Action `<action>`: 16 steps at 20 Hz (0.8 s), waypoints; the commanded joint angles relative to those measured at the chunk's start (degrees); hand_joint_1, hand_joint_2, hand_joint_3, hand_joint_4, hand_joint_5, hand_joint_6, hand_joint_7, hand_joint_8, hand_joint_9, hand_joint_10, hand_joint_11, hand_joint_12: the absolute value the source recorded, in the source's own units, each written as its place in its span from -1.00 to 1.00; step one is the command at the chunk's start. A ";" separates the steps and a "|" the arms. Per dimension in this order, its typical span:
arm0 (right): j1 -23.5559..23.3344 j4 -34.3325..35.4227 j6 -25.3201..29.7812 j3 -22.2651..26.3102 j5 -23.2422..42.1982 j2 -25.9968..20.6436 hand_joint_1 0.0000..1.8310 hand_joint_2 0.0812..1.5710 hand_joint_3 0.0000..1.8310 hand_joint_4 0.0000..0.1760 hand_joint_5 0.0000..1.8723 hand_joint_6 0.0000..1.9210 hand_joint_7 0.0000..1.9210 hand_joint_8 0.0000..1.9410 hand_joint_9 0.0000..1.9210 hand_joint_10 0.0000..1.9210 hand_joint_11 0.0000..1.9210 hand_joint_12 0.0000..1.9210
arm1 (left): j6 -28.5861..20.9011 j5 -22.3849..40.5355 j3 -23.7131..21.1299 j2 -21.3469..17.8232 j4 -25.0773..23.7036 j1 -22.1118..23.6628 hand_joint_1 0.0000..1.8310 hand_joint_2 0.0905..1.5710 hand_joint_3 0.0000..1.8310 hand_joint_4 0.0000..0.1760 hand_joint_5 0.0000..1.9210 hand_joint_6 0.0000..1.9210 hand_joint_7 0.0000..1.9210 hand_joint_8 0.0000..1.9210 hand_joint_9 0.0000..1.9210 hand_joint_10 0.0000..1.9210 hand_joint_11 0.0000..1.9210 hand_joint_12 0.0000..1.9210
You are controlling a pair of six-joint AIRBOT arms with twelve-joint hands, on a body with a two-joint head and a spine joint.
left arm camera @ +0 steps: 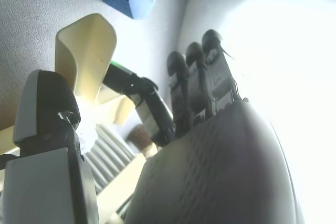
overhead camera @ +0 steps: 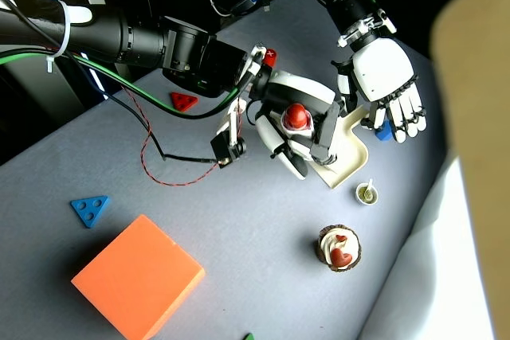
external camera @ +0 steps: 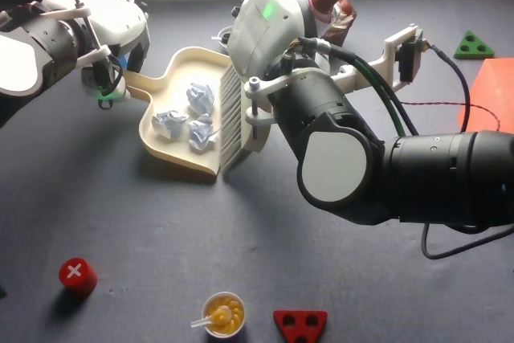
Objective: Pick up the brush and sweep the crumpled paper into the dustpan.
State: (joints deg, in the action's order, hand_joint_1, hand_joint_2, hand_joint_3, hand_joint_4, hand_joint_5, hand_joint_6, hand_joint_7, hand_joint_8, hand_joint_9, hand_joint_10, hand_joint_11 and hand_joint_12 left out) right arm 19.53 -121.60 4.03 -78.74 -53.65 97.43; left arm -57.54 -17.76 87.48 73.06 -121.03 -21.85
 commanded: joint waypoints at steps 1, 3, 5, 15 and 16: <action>-1.01 -6.23 0.40 -0.35 -4.23 -0.03 0.69 0.52 -1.00 1.00 0.07 1.00 0.32 1.00 0.46 1.00 0.60 1.00 | 0.19 -4.82 0.55 -0.44 -1.65 0.51 0.24 0.36 -1.00 -1.00 0.06 -0.04 -0.69 -1.00 -0.82 -1.00 -0.85 -0.99; -1.03 -6.32 1.00 -0.76 -4.02 0.24 0.70 0.52 -1.00 1.00 0.07 1.00 0.31 1.00 0.46 1.00 0.61 1.00 | 0.19 -4.82 0.60 -0.44 -1.65 0.54 0.23 0.36 -1.00 -1.00 0.07 -0.06 -0.71 -1.00 -0.82 -1.00 -0.84 -0.98; -1.02 -6.33 1.10 -1.15 -4.03 0.58 0.67 0.53 -1.00 1.00 0.07 1.00 0.32 1.00 0.46 1.00 0.60 1.00 | 0.19 -4.82 0.60 -0.45 -1.65 0.53 0.21 0.36 -1.00 -1.00 0.06 -0.05 -0.67 -0.99 -0.78 -0.99 -0.81 -0.97; -1.82 -8.31 4.28 -3.15 -3.92 1.67 0.69 0.54 -1.00 1.00 0.04 1.00 0.31 1.00 0.45 1.00 0.60 1.00 | 0.19 -4.82 0.50 -0.41 -1.50 0.61 0.21 0.36 -1.00 -1.00 0.07 -0.06 -0.69 -1.00 -0.76 -1.00 -0.81 -0.97; -1.87 -8.40 4.76 -3.26 -4.40 1.67 0.68 0.54 -1.00 1.00 0.04 1.00 0.30 1.00 0.44 1.00 0.59 1.00 | 0.19 -4.82 0.47 -0.41 -1.50 0.61 0.23 0.35 -1.00 -1.00 0.09 -0.09 -0.69 -1.00 -0.76 -1.00 -0.80 -0.97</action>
State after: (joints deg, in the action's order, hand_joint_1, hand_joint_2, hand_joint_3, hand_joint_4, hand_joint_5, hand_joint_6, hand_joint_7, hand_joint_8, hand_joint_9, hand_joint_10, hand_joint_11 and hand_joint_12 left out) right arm 18.70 -124.75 9.45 -81.78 -53.04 99.42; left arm -57.54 -17.82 87.72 73.06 -120.88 -21.82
